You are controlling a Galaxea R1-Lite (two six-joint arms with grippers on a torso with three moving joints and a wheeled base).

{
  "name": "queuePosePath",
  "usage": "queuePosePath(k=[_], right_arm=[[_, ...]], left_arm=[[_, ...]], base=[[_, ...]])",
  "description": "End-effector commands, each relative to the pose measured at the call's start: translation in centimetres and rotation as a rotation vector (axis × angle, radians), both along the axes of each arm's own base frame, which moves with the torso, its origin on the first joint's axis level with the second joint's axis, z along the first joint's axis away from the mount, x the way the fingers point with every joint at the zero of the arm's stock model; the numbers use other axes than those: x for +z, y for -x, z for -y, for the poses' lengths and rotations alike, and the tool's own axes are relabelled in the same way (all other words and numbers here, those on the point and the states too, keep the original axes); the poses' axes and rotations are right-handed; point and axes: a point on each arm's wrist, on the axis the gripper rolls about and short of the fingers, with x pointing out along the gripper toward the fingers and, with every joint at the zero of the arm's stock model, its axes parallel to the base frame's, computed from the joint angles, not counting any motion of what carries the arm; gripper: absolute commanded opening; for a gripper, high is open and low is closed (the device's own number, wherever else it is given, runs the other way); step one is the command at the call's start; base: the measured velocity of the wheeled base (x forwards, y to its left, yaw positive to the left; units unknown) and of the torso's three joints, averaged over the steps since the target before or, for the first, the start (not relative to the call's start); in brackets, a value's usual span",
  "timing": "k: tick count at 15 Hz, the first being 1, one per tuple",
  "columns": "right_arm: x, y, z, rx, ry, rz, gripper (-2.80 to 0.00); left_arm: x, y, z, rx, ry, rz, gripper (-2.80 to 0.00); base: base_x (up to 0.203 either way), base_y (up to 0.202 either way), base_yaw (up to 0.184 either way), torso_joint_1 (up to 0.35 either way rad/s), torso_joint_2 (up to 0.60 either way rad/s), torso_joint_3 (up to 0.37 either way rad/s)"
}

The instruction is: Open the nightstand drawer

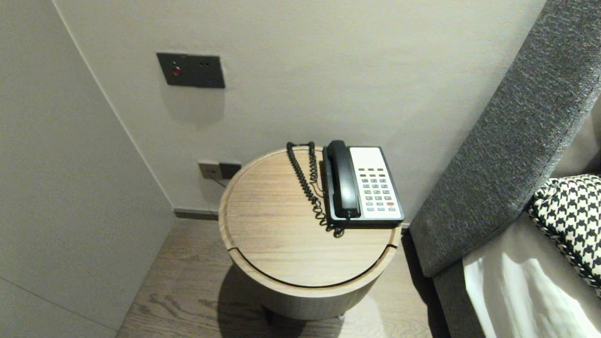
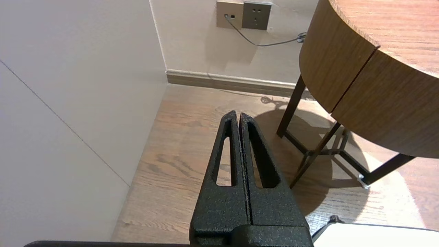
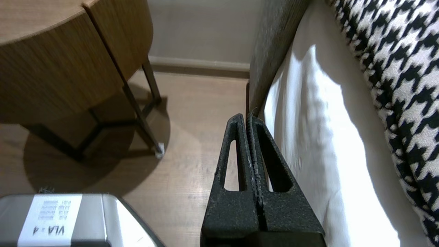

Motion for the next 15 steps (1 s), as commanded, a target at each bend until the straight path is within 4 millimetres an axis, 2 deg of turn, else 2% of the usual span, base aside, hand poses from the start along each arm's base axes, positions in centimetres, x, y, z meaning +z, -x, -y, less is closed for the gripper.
queuePosePath(k=[1, 5, 8, 15], right_arm=[[-0.8, 0.3, 0.0, 0.001, -0.008, 0.020, -2.80], [-1.0, -0.2, 0.0, 0.002, -0.009, 0.069, -2.80], [-1.1, -1.0, -0.1, 0.028, 0.015, 0.235, -2.80], [-1.4, -1.1, -0.1, 0.031, -0.044, 0.218, -2.80]], left_arm=[[0.0, 0.0, 0.0, 0.001, 0.000, 0.002, -2.80], [0.0, 0.0, 0.0, 0.002, 0.000, 0.002, -2.80], [0.0, 0.0, 0.0, 0.000, 0.000, 0.002, -2.80], [0.0, 0.0, 0.0, 0.000, 0.000, 0.002, -2.80]], base=[[0.000, 0.000, 0.000, 0.000, 0.00, 0.000], [0.000, 0.000, 0.000, 0.000, 0.00, 0.000], [0.000, 0.000, 0.000, 0.000, 0.00, 0.000], [0.000, 0.000, 0.000, 0.000, 0.00, 0.000]])
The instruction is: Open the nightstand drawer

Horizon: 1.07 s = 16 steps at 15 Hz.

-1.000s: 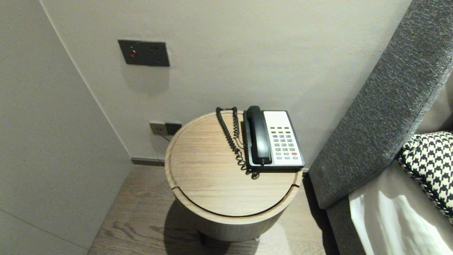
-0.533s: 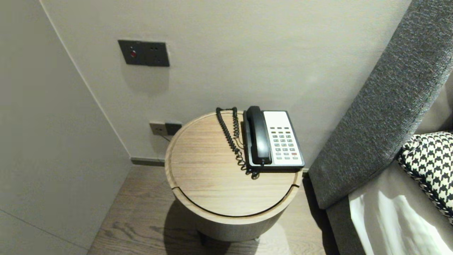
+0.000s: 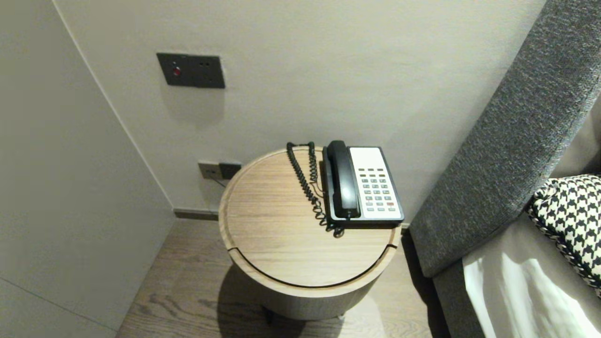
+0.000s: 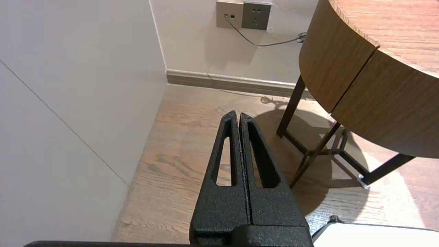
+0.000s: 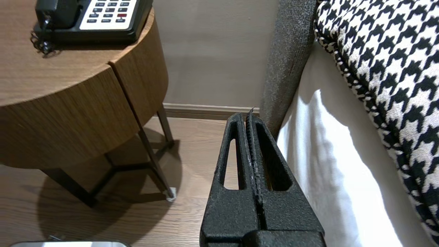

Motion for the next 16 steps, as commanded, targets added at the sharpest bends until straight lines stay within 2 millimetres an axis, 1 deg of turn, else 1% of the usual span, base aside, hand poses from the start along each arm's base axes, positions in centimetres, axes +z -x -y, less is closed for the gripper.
queuePosePath(k=[1, 14, 15, 16], right_arm=[[-1.1, -0.3, 0.0, 0.002, -0.009, -0.036, -2.80], [-1.1, -0.3, 0.0, 0.002, -0.009, -0.036, -2.80], [-1.1, -0.3, 0.0, 0.001, -0.009, -0.036, -2.80], [-1.1, -0.3, 0.0, 0.000, -0.009, -0.036, -2.80]], left_arm=[[0.0, 0.0, 0.0, 0.001, 0.000, 0.001, -2.80], [0.0, 0.0, 0.0, 0.010, -0.011, 0.013, -2.80], [0.3, 0.1, 0.0, 0.012, -0.017, 0.012, -2.80], [1.0, 0.1, 0.0, 0.016, -0.024, 0.007, -2.80]], base=[[0.000, 0.000, 0.000, 0.000, 0.00, 0.000], [0.000, 0.000, 0.000, 0.000, 0.00, 0.000], [0.000, 0.000, 0.000, 0.000, 0.00, 0.000], [0.000, 0.000, 0.000, 0.000, 0.00, 0.000]])
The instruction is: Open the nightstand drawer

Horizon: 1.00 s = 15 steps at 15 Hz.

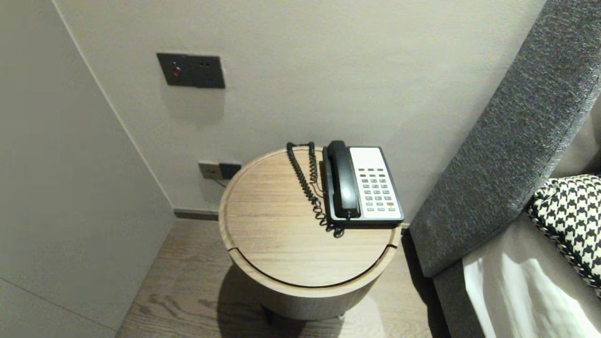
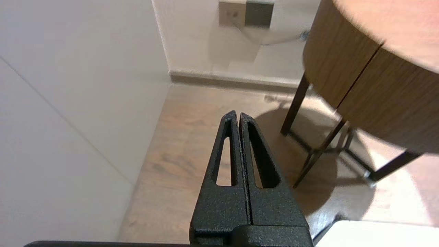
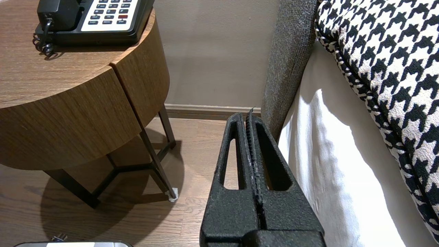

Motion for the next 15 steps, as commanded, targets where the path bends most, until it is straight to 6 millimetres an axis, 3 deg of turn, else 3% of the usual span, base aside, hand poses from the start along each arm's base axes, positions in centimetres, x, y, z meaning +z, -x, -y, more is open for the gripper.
queuePosePath(k=[1, 6, 11, 15], right_arm=[[-1.1, -0.3, 0.0, -0.001, 0.000, -0.039, -2.80], [-1.1, -0.3, 0.0, 0.000, 0.000, -0.039, -2.80], [-1.1, -0.3, 0.0, -0.001, 0.000, -0.039, -2.80], [-1.1, -0.3, 0.0, 0.000, 0.000, -0.039, -2.80]], left_arm=[[2.2, -0.1, 0.0, 0.008, -0.009, -0.010, -2.80], [13.5, -3.7, -0.1, 0.022, -0.011, -0.125, -2.80], [17.4, -9.4, 0.3, -0.036, 0.038, -0.517, -2.80], [19.1, -12.5, 3.7, -0.196, 0.214, -0.765, -2.80]], base=[[0.000, 0.000, 0.000, 0.000, 0.00, 0.000], [0.000, 0.000, 0.000, 0.000, 0.00, 0.000], [0.000, 0.000, 0.000, 0.000, 0.00, 0.000], [0.000, 0.000, 0.000, 0.000, 0.00, 0.000]])
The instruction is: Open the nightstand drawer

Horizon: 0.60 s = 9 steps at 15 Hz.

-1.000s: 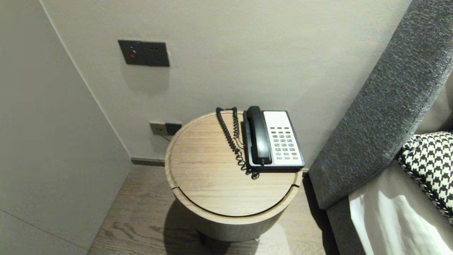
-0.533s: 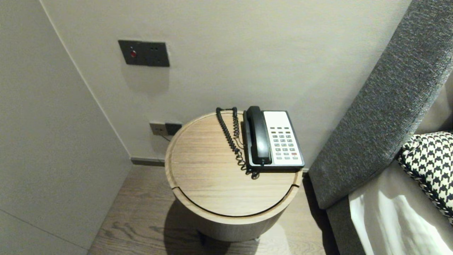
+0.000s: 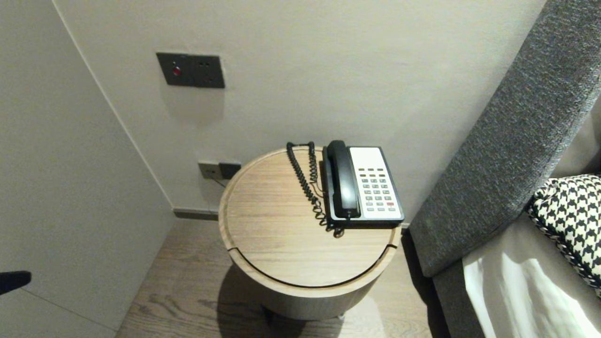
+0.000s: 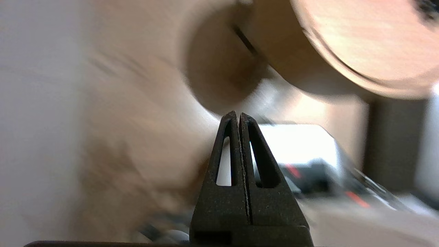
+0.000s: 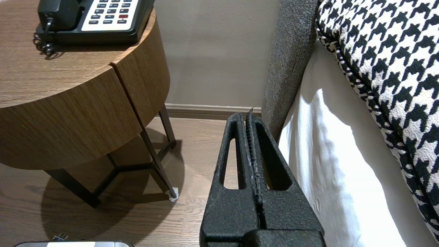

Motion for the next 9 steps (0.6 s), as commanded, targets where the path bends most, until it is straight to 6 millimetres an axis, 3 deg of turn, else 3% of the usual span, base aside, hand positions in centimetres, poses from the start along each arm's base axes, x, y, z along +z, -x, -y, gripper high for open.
queuePosePath(k=[1, 6, 9], right_arm=[[-1.1, -0.3, 0.0, -0.001, 0.000, -0.038, -2.80], [-1.1, -0.3, 0.0, 0.000, 0.000, -0.038, -2.80], [-1.1, -0.3, 0.0, 0.000, 0.000, -0.038, -2.80]], left_arm=[[0.4, -4.2, 3.3, -0.040, 0.086, -0.210, -2.80], [0.3, -8.5, 8.5, -0.102, 0.146, -0.382, -2.80], [-0.3, -10.8, 11.4, -0.131, 0.177, -0.378, -2.80]], base=[[0.000, 0.000, 0.000, 0.000, 0.00, 0.000], [0.000, 0.000, 0.000, 0.000, 0.00, 0.000], [0.000, 0.000, 0.000, 0.000, 0.00, 0.000]])
